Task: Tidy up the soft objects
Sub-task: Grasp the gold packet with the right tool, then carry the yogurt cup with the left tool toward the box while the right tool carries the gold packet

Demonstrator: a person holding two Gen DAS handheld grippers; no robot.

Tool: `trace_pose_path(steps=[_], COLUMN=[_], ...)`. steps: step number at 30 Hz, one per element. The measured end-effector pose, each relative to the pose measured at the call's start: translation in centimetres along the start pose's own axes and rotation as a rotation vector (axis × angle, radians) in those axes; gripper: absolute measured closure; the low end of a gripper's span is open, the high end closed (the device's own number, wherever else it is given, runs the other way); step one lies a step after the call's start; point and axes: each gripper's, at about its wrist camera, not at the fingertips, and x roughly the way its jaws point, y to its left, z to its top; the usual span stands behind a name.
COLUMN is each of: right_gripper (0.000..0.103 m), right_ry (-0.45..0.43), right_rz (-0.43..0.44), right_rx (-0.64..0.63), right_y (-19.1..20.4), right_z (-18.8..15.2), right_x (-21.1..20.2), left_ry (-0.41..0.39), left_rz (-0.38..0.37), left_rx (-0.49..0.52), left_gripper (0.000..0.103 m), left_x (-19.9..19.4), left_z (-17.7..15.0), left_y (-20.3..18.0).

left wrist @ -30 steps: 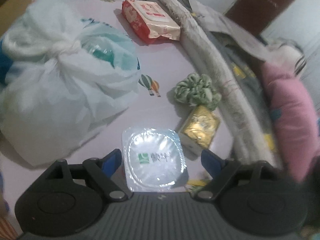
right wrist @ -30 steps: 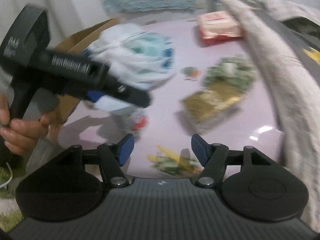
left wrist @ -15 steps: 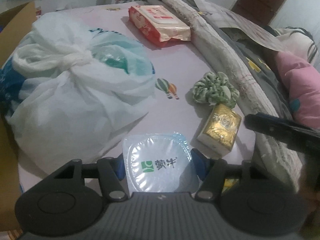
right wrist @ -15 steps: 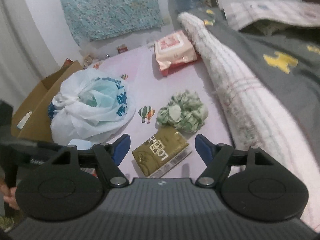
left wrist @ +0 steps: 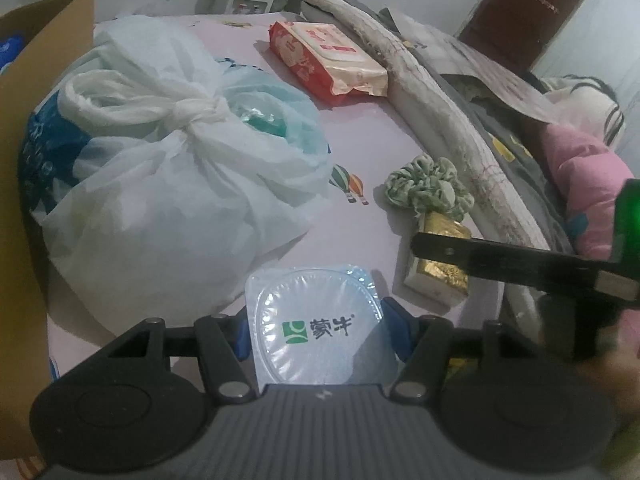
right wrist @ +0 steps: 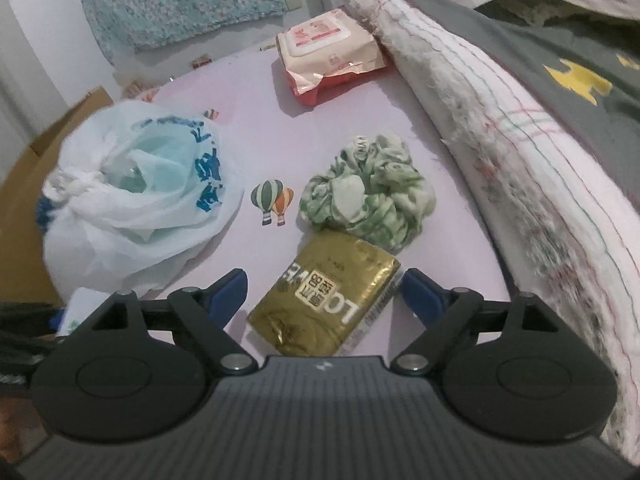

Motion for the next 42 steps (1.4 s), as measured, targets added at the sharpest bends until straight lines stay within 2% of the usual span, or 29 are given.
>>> trace_pose_path(steps=[5, 7, 10, 17, 21, 24, 28, 31, 35, 39, 42], right_gripper=[0.018, 0.022, 0.024, 0.025, 0.037, 0.038, 0.038, 0.038, 0.038, 0.038, 0.038], right_ry=[-0.003, -0.012, -0.018, 0.004, 0.005, -0.007, -0.058, -0.123, -0.208, -0.251, -0.256], right_rz=[-0.106, -0.140, -0.114, -0.129, -0.133, -0.116, -0.003, 0.039, 0.147, 0.291, 0.415], right_rx=[-0.144, -0.236, -0.294, -0.295, -0.281, -0.217, -0.102, -0.099, -0.124, -0.189, -0.262], right_y=[2.4, 3.1, 3.2, 3.2, 3.4, 2.5, 1.2, 1.8, 4.0, 8.0, 12.4], right_z=[-0.4, -1.1, -1.6, -1.9, -1.9, -1.7, -1.3, -0.6, 1.2, 3.3, 5.2], right_x=[0.9, 1.0, 0.3, -0.2, -0.3, -1.1, -3.8, -6.4, -9.9, -11.6, -11.7], left_ry=[-0.018, -0.024, -0.025, -0.031, -0.035, -0.044, -0.074, -0.124, -0.206, -0.308, -0.392], left_rz=[0.001, -0.008, -0.020, -0.031, -0.033, -0.068, -0.114, -0.135, -0.170, -0.144, -0.082], left_rx=[0.001, -0.003, -0.003, -0.007, 0.005, -0.020, -0.054, -0.051, -0.069, -0.091, -0.130], left_gripper=[0.039, 0.039, 0.039, 0.040, 0.040, 0.040, 0.040, 0.040, 0.040, 0.040, 0.040], left_x=[-0.4, -0.5, -0.6, -0.6, -0.9, -1.5, -3.0, -5.1, -8.9, -13.5, -17.7], left_z=[-0.7, -0.9, -0.9, -0.9, -0.7, -0.3, 0.3, 0.8, 1.5, 2.4, 2.6], left_y=[0.6, 0.9, 1.2, 1.7, 1.5, 1.6, 1.7, 1.2, 1.1, 1.9, 3.8])
